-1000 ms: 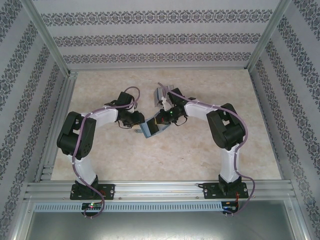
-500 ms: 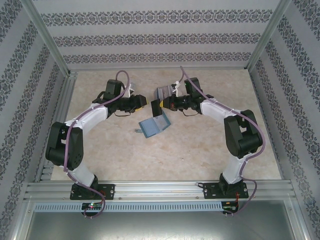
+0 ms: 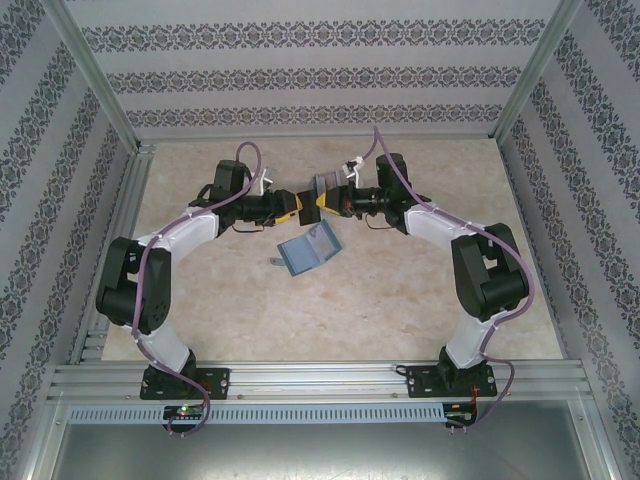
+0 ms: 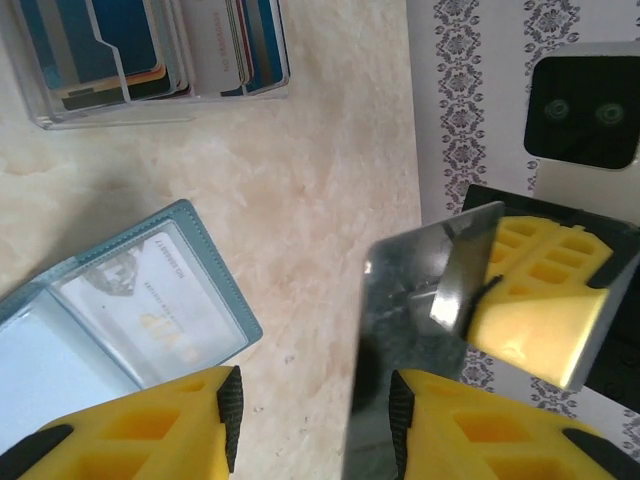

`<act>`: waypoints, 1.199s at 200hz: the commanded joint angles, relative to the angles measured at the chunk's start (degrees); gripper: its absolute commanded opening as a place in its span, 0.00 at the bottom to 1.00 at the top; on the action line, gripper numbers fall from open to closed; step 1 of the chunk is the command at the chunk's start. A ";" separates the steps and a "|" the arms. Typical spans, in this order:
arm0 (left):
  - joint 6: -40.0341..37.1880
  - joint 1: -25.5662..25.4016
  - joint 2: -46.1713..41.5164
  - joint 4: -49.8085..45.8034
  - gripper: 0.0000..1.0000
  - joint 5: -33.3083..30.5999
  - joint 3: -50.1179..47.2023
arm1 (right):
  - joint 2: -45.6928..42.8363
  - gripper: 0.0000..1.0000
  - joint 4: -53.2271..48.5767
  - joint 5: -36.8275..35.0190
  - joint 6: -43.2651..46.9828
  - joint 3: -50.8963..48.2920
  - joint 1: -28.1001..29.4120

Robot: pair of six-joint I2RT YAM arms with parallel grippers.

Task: Put the credit cards into the card holder
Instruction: Insert the credit card into the card slot.

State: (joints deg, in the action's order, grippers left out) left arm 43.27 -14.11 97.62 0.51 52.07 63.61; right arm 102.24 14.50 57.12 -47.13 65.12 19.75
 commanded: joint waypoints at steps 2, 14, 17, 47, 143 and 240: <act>4.81 0.57 0.73 7.79 0.45 4.11 -0.64 | -0.71 0.00 3.16 1.99 -1.47 0.21 0.73; 5.71 0.62 0.51 8.81 0.44 4.69 -0.66 | -0.06 0.00 3.44 1.90 -1.56 0.20 0.75; 5.90 0.58 0.47 8.99 0.43 4.82 -0.61 | 0.13 0.00 3.47 1.84 -1.67 0.20 0.79; 6.42 0.57 0.24 9.68 0.22 5.23 -0.58 | 1.16 0.00 5.38 1.51 -2.88 -0.16 0.82; 11.81 0.59 2.04 17.53 0.00 6.02 -2.20 | 3.36 0.24 13.25 1.77 -8.81 -1.13 1.97; -0.88 0.66 -0.62 -6.55 0.41 -5.98 -2.61 | 3.06 0.00 3.01 0.17 2.05 -2.19 -0.49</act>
State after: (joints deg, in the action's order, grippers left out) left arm 49.65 -13.15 98.91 6.72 52.77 61.32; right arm 106.56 26.94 57.93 -56.51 63.20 20.56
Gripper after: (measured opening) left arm 0.408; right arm 0.059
